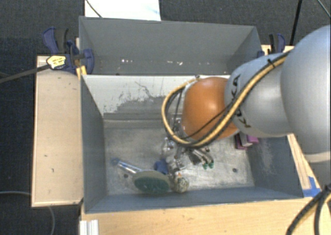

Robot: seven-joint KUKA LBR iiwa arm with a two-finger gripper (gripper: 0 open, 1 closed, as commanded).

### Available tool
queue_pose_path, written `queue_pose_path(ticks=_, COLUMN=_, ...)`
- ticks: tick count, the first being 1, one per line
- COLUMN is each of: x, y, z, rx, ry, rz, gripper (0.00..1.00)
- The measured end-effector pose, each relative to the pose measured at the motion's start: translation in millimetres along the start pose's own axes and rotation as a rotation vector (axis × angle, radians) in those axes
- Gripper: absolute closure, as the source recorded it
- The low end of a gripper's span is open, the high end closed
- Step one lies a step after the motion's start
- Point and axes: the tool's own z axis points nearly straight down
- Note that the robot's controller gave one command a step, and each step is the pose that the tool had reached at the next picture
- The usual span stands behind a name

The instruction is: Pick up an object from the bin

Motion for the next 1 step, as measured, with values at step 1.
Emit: queue_pose_path(ticks=1, x=31.3, y=-94.7, z=-182.9, rx=0.005, ry=-0.005, rz=-0.380, gripper=1.00)
